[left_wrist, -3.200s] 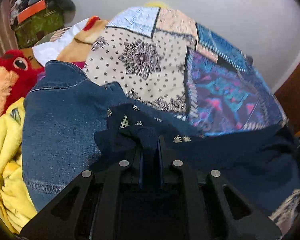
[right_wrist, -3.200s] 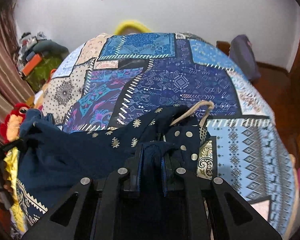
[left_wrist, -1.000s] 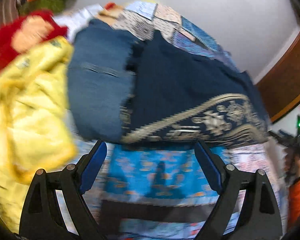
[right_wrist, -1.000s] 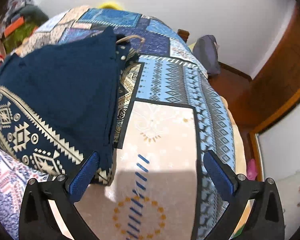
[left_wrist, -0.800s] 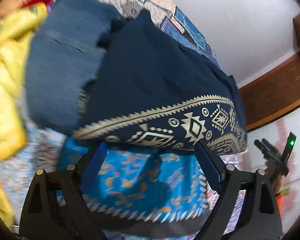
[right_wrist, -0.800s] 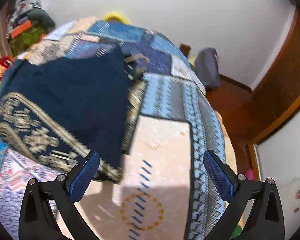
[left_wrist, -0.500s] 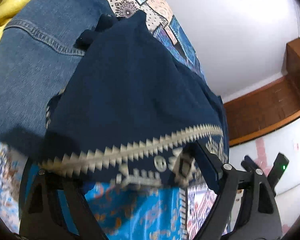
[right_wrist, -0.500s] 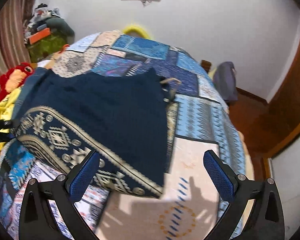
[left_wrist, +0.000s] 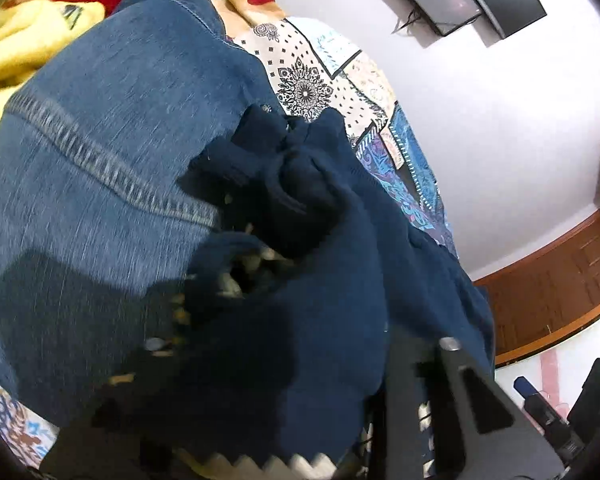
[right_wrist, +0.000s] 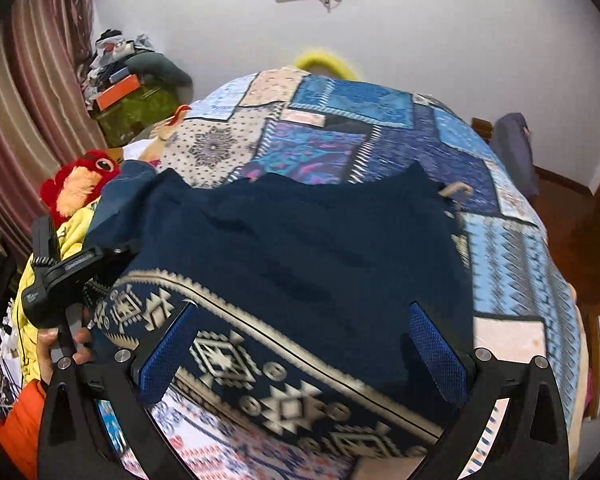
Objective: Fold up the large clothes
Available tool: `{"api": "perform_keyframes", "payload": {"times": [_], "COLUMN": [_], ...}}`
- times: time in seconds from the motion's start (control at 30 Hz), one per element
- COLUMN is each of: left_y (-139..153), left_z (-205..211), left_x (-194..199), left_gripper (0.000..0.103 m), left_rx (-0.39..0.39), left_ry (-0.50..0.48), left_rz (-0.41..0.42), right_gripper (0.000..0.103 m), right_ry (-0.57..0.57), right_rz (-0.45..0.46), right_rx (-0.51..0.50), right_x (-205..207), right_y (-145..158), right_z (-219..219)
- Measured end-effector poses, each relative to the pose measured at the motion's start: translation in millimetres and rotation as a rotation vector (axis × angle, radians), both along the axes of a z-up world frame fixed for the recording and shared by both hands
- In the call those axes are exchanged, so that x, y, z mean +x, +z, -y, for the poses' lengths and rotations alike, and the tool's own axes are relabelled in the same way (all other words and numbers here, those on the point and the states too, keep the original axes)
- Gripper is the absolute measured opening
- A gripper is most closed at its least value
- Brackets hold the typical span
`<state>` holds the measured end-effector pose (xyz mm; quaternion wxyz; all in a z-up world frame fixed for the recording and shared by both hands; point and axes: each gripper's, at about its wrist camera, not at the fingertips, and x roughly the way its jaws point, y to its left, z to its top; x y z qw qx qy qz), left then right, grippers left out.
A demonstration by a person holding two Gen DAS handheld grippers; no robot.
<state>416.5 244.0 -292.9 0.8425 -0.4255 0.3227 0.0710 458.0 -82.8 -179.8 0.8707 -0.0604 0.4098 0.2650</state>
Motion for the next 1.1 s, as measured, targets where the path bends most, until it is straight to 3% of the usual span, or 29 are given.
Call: {"api": "perform_keyframes", "payload": {"times": [0.2, 0.3, 0.43, 0.57, 0.67, 0.87, 1.0, 1.1], "left_y": [47, 73, 105, 136, 164, 197, 180, 146], "left_z": [-7, -1, 17, 55, 92, 184, 250, 294], "left_x": [-2, 2, 10, 28, 38, 71, 92, 105], "left_gripper": [0.015, 0.015, 0.014, 0.014, 0.014, 0.014, 0.013, 0.013], "left_rx": [0.022, 0.046, 0.097, 0.161, 0.215, 0.322, 0.370, 0.397], "left_ry": [0.013, -0.002, -0.066, -0.184, -0.257, -0.409, -0.528, -0.628], "left_rz": [0.085, 0.112, 0.136, 0.183, 0.227, 0.261, 0.193, 0.079], "right_gripper": [0.103, 0.103, 0.103, 0.103, 0.103, 0.103, 0.103, 0.103], "right_ry": [0.005, 0.048, 0.036, 0.054, 0.042, -0.144, -0.271, -0.338], "right_rz": [-0.001, -0.049, -0.154, -0.187, -0.157, -0.047, -0.036, -0.045], "right_rx": [-0.036, -0.023, -0.003, -0.004, 0.024, 0.030, 0.003, -0.004], "right_x": [7, 9, 15, 16, 17, 14, 9, 2], "right_y": [-12, -27, -58, -52, -33, 2, 7, 7], "right_z": [-34, -52, -68, -64, -36, 71, 140, 181]}}
